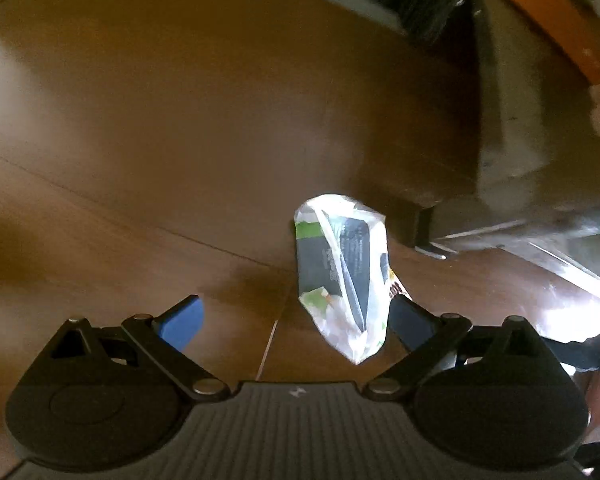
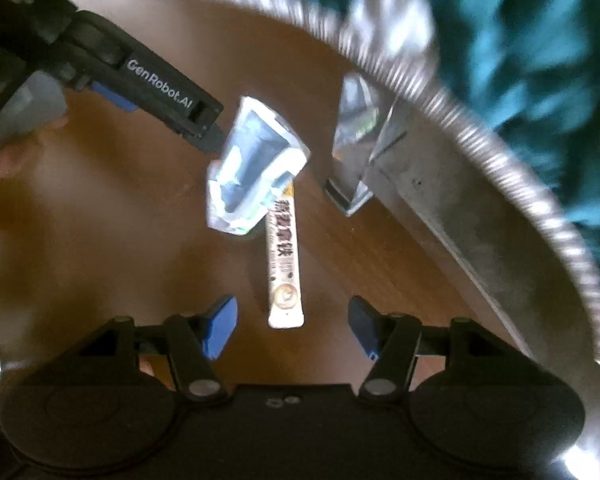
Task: Collect trash
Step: 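Grasp the clear snack wrapper with left tool while right grasps the latte stick packet, then carry the clear wrapper and latte stick packet up to the bin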
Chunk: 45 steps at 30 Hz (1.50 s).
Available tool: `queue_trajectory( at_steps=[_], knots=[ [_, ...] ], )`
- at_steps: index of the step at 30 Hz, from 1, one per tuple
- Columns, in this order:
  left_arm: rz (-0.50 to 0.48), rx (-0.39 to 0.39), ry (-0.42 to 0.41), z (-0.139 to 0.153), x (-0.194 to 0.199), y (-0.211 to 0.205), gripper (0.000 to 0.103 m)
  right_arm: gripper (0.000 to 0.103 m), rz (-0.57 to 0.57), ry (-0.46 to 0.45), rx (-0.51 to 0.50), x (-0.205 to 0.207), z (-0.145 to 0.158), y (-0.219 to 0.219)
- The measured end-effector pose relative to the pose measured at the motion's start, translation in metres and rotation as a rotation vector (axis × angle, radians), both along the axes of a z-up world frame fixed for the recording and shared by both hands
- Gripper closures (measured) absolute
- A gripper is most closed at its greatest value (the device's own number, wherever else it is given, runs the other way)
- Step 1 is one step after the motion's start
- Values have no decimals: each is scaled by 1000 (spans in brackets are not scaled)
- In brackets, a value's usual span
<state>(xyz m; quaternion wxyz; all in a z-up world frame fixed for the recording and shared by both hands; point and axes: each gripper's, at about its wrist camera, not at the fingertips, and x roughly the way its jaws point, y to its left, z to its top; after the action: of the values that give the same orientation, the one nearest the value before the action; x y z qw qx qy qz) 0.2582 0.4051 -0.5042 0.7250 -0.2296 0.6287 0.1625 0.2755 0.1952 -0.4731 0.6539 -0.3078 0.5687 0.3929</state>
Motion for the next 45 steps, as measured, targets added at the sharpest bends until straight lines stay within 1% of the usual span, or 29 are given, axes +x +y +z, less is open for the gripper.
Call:
queue_trajectory(
  at_steps=[6,10,11,14,17,19,21,22,23,24,25,26,27,28,29,30,32,36,37,41,43,45],
  knots=[
    [1,-13,29,-37,13,-3,4,42,-13,24,-13,10,-42,15],
    [15,-23,33,-52,11,-5,4,42,-8,19,-33,12,-61,23],
    [19,-26,31,-54,10,-6,5,43,-12,22,-35,13,-64,24],
    [35,-36,26,-60,8,-7,19,45,-15,27,-51,16,-74,29],
    [47,-36,5,-63,9,-8,23,45,-15,16,-61,17,-77,31],
    [43,-29,-7,-60,8,-10,31,46,-7,6,-73,16,-81,33],
    [43,-40,-22,-58,6,-11,48,47,8,-5,-90,12,-84,36],
    [49,-51,-26,-57,5,-11,52,49,15,-8,-95,10,-86,38],
    [59,-60,-29,-56,4,-10,60,53,25,-18,-94,7,-86,38],
    [67,-59,-30,-54,3,-10,62,60,33,-19,-89,3,-86,38],
    [72,-56,-30,-52,2,-10,64,64,47,-20,-87,0,-85,39],
    [75,-58,-31,-52,1,-10,69,74,58,-21,-87,-3,-84,41],
    [78,-63,-34,-51,0,-10,73,80,68,-23,-90,-5,-84,42],
    [78,-66,-33,-51,0,-11,75,80,76,-23,-100,-9,-85,44],
    [77,-68,-31,-50,-1,-11,80,81,78,-13,-105,-10,-85,44],
    [77,-70,-30,-49,-3,-11,84,82,72,2,-99,-11,-83,43],
    [80,-70,-27,-45,-6,-8,88,83,67,8,-88,-13,-76,41],
    [114,-67,-23,-34,-17,-2,92,84,50,18,-73,-20,-54,33],
    [122,-69,-24,-25,-21,5,92,84,43,18,-70,-21,-48,30],
    [168,-61,-47,1,-38,14,93,84,6,18,-48,-23,-15,20],
    [195,-50,-60,21,-49,17,93,84,-10,26,-31,-26,6,12],
    [217,-30,-81,41,-57,23,93,84,-1,14,-10,-30,27,0]
  ],
)
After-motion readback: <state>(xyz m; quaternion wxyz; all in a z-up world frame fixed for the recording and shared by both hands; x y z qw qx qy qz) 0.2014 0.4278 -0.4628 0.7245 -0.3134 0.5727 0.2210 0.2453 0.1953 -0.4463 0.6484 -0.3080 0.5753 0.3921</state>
